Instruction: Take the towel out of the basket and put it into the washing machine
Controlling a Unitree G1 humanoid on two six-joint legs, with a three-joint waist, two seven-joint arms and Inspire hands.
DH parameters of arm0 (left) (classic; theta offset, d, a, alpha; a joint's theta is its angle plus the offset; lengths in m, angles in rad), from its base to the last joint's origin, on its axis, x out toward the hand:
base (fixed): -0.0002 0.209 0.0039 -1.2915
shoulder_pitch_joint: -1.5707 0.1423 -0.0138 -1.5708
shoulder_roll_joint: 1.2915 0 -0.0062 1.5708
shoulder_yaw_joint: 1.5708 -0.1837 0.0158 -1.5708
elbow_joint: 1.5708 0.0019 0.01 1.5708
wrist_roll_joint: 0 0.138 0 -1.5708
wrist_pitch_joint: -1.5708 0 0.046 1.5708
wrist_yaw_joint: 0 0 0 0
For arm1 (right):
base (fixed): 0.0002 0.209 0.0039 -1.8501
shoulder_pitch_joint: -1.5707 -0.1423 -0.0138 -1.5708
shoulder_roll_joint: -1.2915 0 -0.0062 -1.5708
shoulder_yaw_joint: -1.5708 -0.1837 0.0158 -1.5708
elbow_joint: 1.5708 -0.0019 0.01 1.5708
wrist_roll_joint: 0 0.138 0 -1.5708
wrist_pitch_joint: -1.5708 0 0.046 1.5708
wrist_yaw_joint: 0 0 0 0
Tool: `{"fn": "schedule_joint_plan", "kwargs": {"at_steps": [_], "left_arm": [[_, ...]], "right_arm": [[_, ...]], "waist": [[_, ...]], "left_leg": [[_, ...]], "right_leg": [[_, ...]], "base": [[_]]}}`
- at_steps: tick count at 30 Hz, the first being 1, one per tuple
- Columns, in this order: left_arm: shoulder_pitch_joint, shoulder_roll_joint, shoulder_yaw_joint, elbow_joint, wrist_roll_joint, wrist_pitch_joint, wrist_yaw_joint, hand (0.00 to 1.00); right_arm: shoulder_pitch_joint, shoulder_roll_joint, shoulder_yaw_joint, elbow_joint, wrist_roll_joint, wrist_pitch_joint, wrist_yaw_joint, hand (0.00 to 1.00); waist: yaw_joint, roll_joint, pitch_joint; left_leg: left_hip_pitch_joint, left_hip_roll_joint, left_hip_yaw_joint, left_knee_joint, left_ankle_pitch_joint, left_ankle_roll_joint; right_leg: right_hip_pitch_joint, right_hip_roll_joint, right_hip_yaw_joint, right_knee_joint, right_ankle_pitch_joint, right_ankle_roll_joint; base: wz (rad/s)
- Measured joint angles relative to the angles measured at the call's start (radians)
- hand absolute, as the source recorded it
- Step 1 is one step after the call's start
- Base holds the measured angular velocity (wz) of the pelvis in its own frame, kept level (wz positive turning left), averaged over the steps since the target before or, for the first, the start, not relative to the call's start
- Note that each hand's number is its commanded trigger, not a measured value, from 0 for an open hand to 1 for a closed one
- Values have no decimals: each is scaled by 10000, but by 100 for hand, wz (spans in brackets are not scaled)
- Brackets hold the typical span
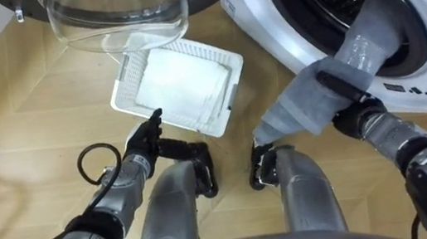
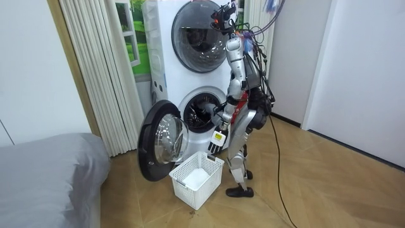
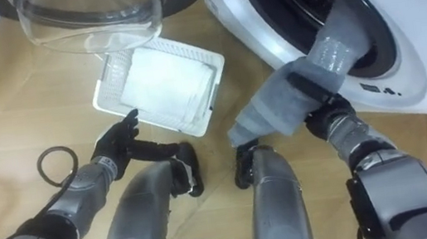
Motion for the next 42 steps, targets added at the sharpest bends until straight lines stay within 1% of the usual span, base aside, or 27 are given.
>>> {"fn": "schedule_joint_plan", "kwargs": {"at_steps": [1,3,5,7,8,9,10,11,12,15,16,18,19,20,21,22,24,28,31,33,35,36,38,42], "left_arm": [[-19,0,-1,-1,0,24,4,0],[-35,10,-1,-1,0,44,9,0],[-28,53,1,-76,-7,54,33,0],[67,186,11,-344,-4,62,182,0],[81,211,3,-464,-9,58,234,0],[60,212,-2,-482,-7,56,262,0],[32,195,10,-485,3,55,303,0],[12,188,21,-491,5,55,369,0],[46,166,26,-557,5,44,490,0],[79,153,35,-599,7,-35,689,0],[154,187,49,-874,2,-34,820,0],[334,145,103,-1199,13,-39,986,0],[381,50,133,-1203,126,-36,1094,0],[380,-35,120,-1213,262,-32,1139,0],[386,-54,105,-1232,312,-35,1142,0],[429,-89,94,-1234,323,-35,1150,0],[445,-81,88,-1252,431,-42,1158,0],[581,-52,282,-1434,810,-98,1348,0],[687,-18,389,-1448,877,-110,1369,0],[741,-14,416,-1493,878,-158,1415,0],[785,-58,414,-1519,880,-204,1504,0],[802,-73,413,-1519,881,-283,1529,0],[787,-71,417,-1528,881,-418,1534,0],[794,-72,385,-1538,879,-499,1539,0]], "right_arm": [[-35,-65,9,38,27,105,6,100],[-123,-87,9,149,182,118,27,100],[-192,-89,-6,135,424,160,27,100],[-420,-106,-42,38,994,336,-45,100],[-462,-154,-206,-233,1423,354,-243,100],[-485,-186,-317,-440,1703,354,-378,100],[-594,-242,-588,-824,2296,344,-606,98],[-682,-256,-776,-983,2556,340,-701,95],[-908,-288,-1113,-1301,3073,334,-925,99],[-1447,-436,-1780,-1800,4069,248,-1385,100],[-1579,-473,-1895,-1917,4170,265,-1726,100],[-1602,-487,-1961,-2062,4211,264,-1918,100],[-1728,-491,-2082,-2061,4264,266,-2067,90],[-1780,-491,-2188,-2059,4428,269,-2218,74],[-1799,-488,-2237,-2060,4552,274,-2286,68],[-1855,-484,-2305,-2057,4676,316,-2500,0],[-1938,-484,-2435,-2059,4746,357,-2902,0],[-2095,-484,-3052,-2060,5179,366,-3824,0],[-2182,-485,-3298,-2062,5378,288,-4331,0],[-2249,-485,-3315,-2062,5378,271,-4572,0],[-2298,-485,-3471,-2061,5377,198,-4783,0],[-2326,-485,-3499,-2061,5377,101,-4906,0],[-2348,-484,-3540,-2061,5377,46,-5039,0],[-2373,-484,-3549,-2062,5423,-66,-5198,0]], "waist": [[10,0,0],[3,0,0],[9,-73,3],[-13,-269,-11],[-26,-318,-23],[-24,-343,-16],[-48,-411,-22],[-70,-461,-13],[-91,-498,-30],[-151,-525,-29],[-179,-551,-38],[-227,-567,-35],[-304,-568,-35],[-369,-567,-35],[-443,-579,-28],[-588,-585,-26],[-621,-603,-27],[-671,-613,-25],[-753,-646,-33],[-837,-653,-35],[-850,-654,-35],[-864,-653,-35],[-874,-653,-36],[-874,-649,-37]], "left_leg": [[-8,9,5,30,0,0],[-6,14,8,50,0,0],[-8,7,64,45,0,0],[-56,5,247,41,7,12],[-149,1,253,131,7,13],[-202,3,254,199,4,18],[-306,3,296,253,0,29],[-327,-8,334,267,5,38],[-375,-7,391,312,9,44],[-395,3,434,348,0,63],[-481,3,452,353,-6,73],[-664,3,519,469,3,118],[-732,-35,525,594,-12,144],[-800,-78,521,697,-13,149],[-821,-119,519,727,-9,161],[-830,-182,525,733,3,239],[-829,-221,530,744,-11,300],[-830,-321,573,709,-55,419],[-831,-353,611,726,-97,490],[-843,-367,630,725,-115,520],[-844,-369,667,742,-132,548],[-844,-368,692,763,-141,563],[-845,-367,714,839,-155,586],[-852,-355,716,813,-169,607]], "right_leg": [[-2,1,1,21,-2,0],[-5,2,7,43,-1,-1],[-89,-8,72,117,-2,-5],[-299,-28,268,290,-11,-23],[-404,-44,293,382,-14,-26],[-464,-48,310,445,-18,-31],[-607,-50,368,526,-14,-38],[-667,-60,414,589,-14,-38],[-762,-58,491,667,-13,-38],[-808,-78,510,780,-19,-40],[-905,-80,538,833,-29,-36],[-1114,-139,561,995,-49,-27],[-1191,-225,549,1133,-86,-26],[-1250,-293,553,1253,-152,11],[-1273,-351,545,1340,-204,26],[-1288,-415,541,1434,-268,91],[-1291,-427,542,1471,-281,114],[-1290,-593,498,1583,-341,220],[-1293,-671,462,1604,-363,260],[-1293,-731,383,1600,-372,275],[-1293,-749,375,1594,-380,290],[-1293,-758,373,1595,-384,301],[-1292,-771,369,1614,-389,316],[-1281,-788,326,1637,-394,321]], "base": [[0],[0],[-8],[-15],[-6],[0],[-5],[-9],[-9],[0],[6],[6],[11],[17],[31],[26],[11],[9],[1],[0],[0],[0],[0],[2]]}}
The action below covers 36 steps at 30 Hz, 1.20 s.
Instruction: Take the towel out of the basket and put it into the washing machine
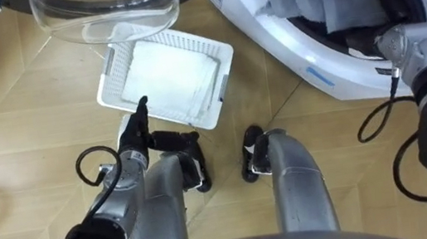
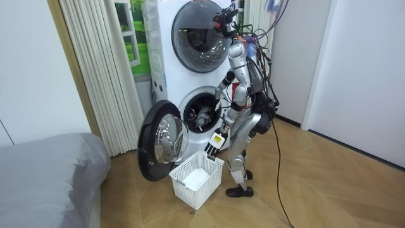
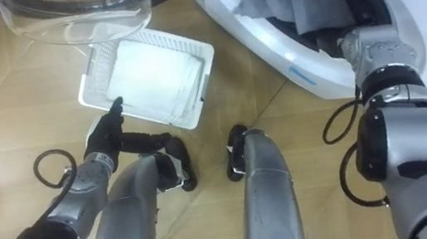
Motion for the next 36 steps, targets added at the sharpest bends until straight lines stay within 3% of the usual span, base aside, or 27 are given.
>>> {"fn": "schedule_joint_plan", "kwargs": {"at_steps": [14,21,26,28,29,33,35,36], "left_arm": [[-193,-58,-282,1,7,-46,-28,0],[-275,-240,-345,24,45,-15,-403,0],[-118,-247,-244,471,774,45,-774,0],[6,-158,-130,1050,1125,47,-905,0],[48,-102,-120,1197,1191,22,-899,0],[399,300,71,2016,1491,-7,-853,0],[446,535,71,2474,1475,-43,-692,0],[444,579,86,2574,1476,-52,-650,0]], "right_arm": [[-15,30,1,0,281,-751,-287,0],[224,32,1,7,265,-948,-87,0],[1022,41,7,66,-102,-1179,552,0],[1803,131,228,366,-917,-1264,1101,0],[2004,150,464,520,-1255,-1252,1275,0],[3501,359,2115,918,-5332,-1278,2139,0],[4025,373,2576,1556,-7793,-1357,2239,0],[4165,382,2649,1666,-8324,-1360,2251,0]], "waist": [[158,72,-40],[372,214,-68],[695,523,-140],[711,712,-251],[717,709,-251],[753,738,-301],[723,741,-306],[720,747,-310]], "left_leg": [[-4,3,48,-4,10,25],[207,39,41,-68,12,27],[1116,22,35,-758,88,-38],[1737,29,-117,-1285,198,-139],[1960,25,-132,-1431,212,-161],[3144,80,-196,-2398,330,-357],[3428,109,-211,-2627,375,-424],[3488,125,-216,-2661,378,-428]], "right_leg": [[14,-26,-8,32,-8,31],[257,26,-29,-58,-1,32],[1184,148,-117,-745,95,96],[1972,293,-351,-1448,218,128],[2193,330,-379,-1601,224,135],[3475,656,-486,-2785,414,178],[3809,766,-539,-3119,479,185],[3901,799,-548,-3215,492,184]], "base": [[2],[0],[-1],[7],[0],[-5],[-11],[-10]]}}
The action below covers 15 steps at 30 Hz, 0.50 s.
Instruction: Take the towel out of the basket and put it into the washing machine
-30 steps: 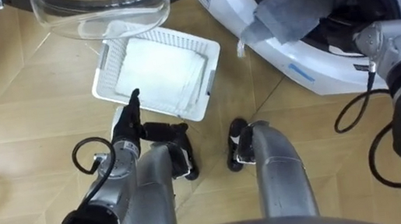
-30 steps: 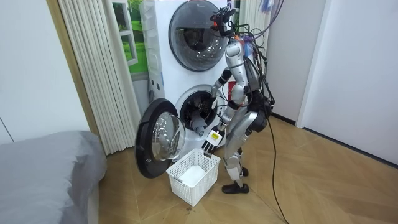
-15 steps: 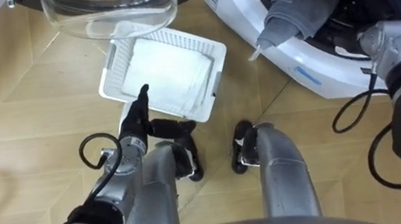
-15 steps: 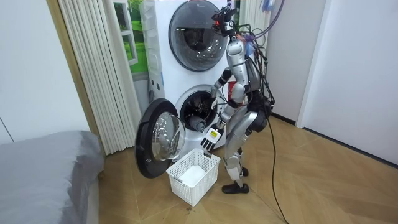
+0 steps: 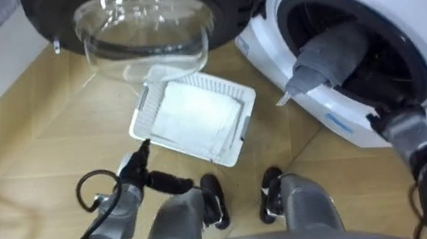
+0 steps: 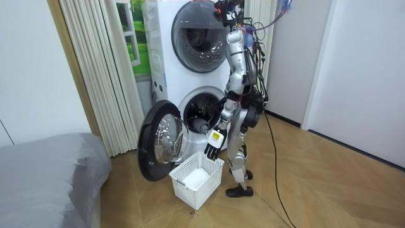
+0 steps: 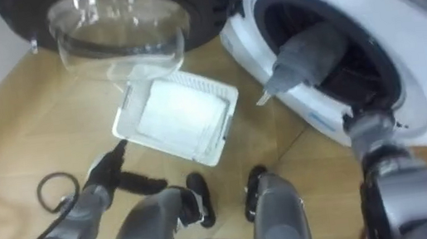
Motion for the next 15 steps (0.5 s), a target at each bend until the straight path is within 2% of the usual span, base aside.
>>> {"fn": "schedule_joint_plan", "kwargs": {"at_steps": [3,5,8,9,10,12,14,15], "left_arm": [[181,253,103,214,21,-43,37,0],[396,263,433,221,42,-133,40,0],[490,274,467,460,42,-175,37,0],[588,272,601,582,61,-177,27,0],[780,283,897,589,110,-195,32,0],[1117,298,1334,589,118,-181,52,0],[1503,265,1699,559,322,-178,179,0],[1609,249,1798,559,396,-178,184,0]], "right_arm": [[813,85,636,88,-2155,5,65,0],[1295,157,730,57,-3306,5,70,0],[1680,221,903,79,-3725,4,150,0],[1795,256,988,80,-3865,6,261,0],[1989,281,1041,60,-3993,10,454,0],[2127,297,1055,61,-4073,14,760,0],[2373,407,1057,55,-4149,19,1050,0],[2464,451,1057,56,-4209,21,1133,0]], "waist": [[12,13,-11],[21,43,-60],[-5,56,-93],[5,64,-147],[30,46,-199],[30,37,-227],[3,3,-303],[13,-3,-308]], "left_leg": [[395,158,10,-244,30,-57],[855,210,47,-629,76,-134],[1515,215,88,-1092,136,-243],[1864,213,105,-1365,175,-308],[2178,221,168,-1613,206,-359],[2688,213,231,-1928,246,-423],[3295,190,238,-2345,302,-508],[3417,193,241,-2406,312,-526]], "right_leg": [[590,294,-2,-816,278,-36],[1088,410,0,-1373,475,-37],[1748,523,-9,-1893,615,-41],[2071,609,-12,-2143,700,-33],[2362,662,6,-2385,766,-51],[2785,767,50,-2587,797,-60],[3278,832,44,-2785,796,-59],[3379,849,40,-2835,795,-59]], "base": [[-20],[-20],[-7],[-8],[-12],[-12],[-3],[0]]}}
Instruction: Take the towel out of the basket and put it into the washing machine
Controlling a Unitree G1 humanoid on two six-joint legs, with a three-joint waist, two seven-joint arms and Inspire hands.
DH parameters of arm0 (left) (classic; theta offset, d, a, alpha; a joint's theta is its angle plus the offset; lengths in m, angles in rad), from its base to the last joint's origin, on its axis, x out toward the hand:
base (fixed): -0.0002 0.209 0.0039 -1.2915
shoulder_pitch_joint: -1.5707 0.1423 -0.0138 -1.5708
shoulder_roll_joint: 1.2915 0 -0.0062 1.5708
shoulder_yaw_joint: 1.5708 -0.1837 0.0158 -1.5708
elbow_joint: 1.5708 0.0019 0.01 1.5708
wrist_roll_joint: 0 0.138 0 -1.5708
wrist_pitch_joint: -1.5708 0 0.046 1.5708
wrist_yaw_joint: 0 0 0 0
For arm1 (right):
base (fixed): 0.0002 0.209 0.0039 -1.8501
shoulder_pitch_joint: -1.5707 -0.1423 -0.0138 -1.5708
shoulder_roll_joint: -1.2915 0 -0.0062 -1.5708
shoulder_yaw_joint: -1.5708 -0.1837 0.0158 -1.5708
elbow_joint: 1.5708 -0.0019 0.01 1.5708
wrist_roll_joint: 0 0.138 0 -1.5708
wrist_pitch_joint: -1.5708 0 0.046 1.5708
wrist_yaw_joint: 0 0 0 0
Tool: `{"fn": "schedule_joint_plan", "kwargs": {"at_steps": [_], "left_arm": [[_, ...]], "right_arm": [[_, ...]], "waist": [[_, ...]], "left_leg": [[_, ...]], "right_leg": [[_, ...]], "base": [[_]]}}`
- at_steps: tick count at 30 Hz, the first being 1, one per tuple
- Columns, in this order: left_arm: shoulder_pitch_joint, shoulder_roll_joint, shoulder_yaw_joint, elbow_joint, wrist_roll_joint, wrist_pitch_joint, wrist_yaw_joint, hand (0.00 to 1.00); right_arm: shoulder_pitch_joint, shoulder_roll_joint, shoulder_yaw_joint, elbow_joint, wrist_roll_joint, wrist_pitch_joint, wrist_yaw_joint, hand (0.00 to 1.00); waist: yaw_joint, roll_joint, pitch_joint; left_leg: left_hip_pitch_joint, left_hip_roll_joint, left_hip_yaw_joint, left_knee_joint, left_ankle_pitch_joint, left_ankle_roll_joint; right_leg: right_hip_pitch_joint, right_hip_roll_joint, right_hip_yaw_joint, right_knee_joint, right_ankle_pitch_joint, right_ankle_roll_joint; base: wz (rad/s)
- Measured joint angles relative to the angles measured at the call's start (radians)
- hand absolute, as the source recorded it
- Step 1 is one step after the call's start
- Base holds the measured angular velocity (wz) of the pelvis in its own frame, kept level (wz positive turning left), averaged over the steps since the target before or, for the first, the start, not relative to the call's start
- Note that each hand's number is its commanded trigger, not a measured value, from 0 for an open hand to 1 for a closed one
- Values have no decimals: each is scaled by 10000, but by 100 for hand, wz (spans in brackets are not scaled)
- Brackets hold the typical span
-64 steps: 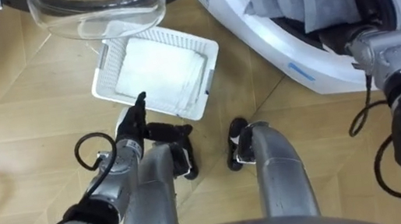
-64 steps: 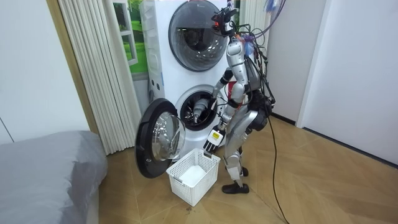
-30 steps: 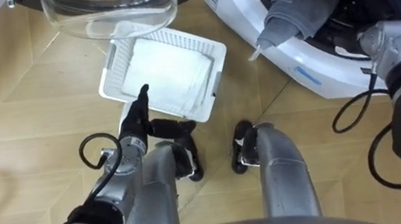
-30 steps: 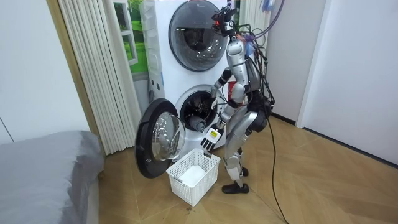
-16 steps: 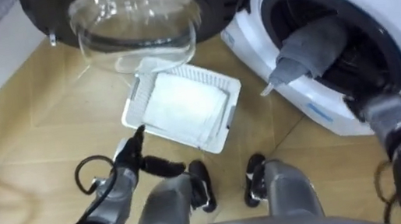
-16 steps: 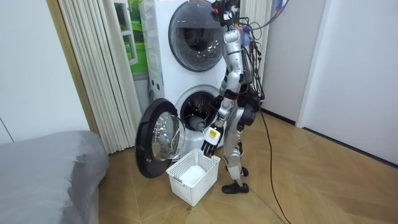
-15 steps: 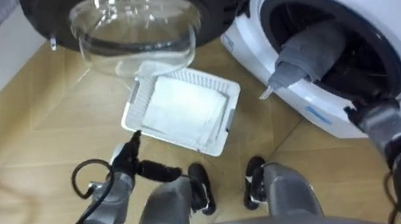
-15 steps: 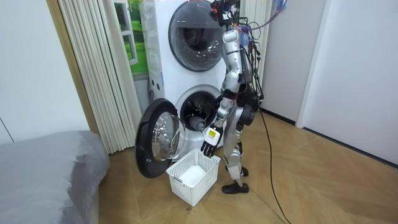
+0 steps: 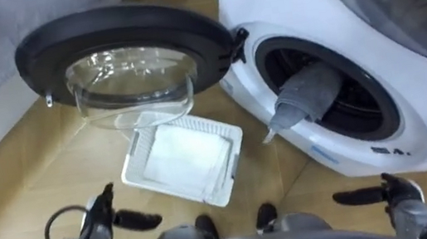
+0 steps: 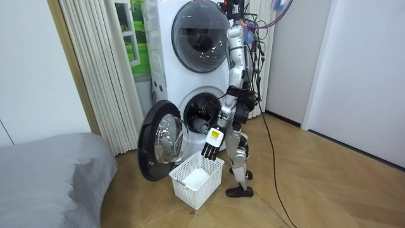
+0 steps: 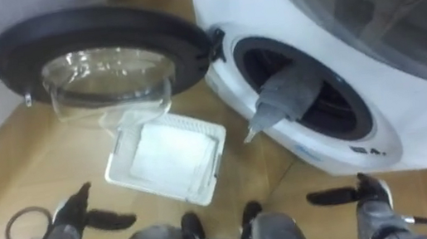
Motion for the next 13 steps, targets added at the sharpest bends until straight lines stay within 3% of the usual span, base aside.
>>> {"fn": "schedule_joint_plan", "kwargs": {"at_steps": [5,13], "left_arm": [[517,-168,626,1,81,35,4,0],[602,-393,1152,34,74,79,-31,0]], "right_arm": [[461,246,-64,-149,-297,13,648,0],[585,616,-103,-6,-572,274,1649,0]], "waist": [[-20,-29,20],[-128,-399,103]], "left_leg": [[805,-7,-64,-313,58,-99],[1499,-91,-191,-491,44,-112]], "right_leg": [[845,93,-27,-304,-7,8],[1571,97,-66,-601,-36,28]], "base": [[3],[2]]}}
